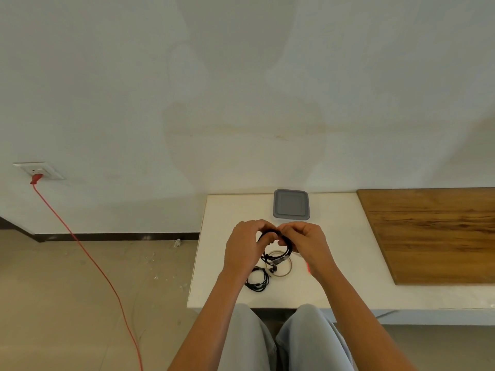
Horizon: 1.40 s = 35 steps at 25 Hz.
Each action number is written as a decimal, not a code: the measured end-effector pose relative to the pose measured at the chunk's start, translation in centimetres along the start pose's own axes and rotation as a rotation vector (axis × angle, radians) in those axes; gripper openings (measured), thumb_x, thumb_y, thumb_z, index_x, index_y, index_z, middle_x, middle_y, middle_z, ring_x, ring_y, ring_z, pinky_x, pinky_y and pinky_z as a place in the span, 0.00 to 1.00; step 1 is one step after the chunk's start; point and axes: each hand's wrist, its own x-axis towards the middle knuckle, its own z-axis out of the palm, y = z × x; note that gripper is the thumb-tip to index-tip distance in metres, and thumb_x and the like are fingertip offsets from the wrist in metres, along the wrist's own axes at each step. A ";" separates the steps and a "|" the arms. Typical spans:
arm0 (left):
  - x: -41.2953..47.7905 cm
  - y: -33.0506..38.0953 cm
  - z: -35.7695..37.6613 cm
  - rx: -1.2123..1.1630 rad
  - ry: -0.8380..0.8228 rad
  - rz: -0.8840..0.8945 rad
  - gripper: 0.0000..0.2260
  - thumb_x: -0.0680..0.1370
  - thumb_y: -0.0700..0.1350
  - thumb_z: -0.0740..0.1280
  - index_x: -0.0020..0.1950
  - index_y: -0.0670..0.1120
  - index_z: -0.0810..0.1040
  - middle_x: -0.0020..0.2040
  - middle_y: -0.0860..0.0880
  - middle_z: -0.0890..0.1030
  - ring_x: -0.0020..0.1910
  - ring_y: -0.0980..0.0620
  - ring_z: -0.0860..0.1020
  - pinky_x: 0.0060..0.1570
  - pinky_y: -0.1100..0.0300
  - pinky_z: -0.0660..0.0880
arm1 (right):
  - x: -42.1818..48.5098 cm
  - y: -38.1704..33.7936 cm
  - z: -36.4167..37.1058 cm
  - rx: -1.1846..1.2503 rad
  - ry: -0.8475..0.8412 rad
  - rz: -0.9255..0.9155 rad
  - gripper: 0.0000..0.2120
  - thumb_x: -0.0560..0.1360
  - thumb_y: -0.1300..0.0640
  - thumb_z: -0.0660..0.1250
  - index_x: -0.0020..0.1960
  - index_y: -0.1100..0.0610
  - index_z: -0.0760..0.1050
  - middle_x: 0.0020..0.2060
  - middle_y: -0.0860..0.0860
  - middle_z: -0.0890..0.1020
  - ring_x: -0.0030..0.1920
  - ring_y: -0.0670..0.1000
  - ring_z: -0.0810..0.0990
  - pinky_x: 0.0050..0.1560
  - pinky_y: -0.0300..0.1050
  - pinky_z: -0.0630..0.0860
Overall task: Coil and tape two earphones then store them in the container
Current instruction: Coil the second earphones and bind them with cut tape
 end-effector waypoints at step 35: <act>-1.1 2.1 -1.2 -0.073 -0.084 0.214 0.10 0.81 0.46 0.61 0.61 0.47 0.74 0.49 0.54 0.76 0.47 0.59 0.73 0.46 0.71 0.69 | 1.7 -4.0 -2.4 0.151 -0.380 0.611 0.08 0.76 0.58 0.67 0.40 0.61 0.78 0.28 0.52 0.80 0.26 0.44 0.73 0.24 0.32 0.71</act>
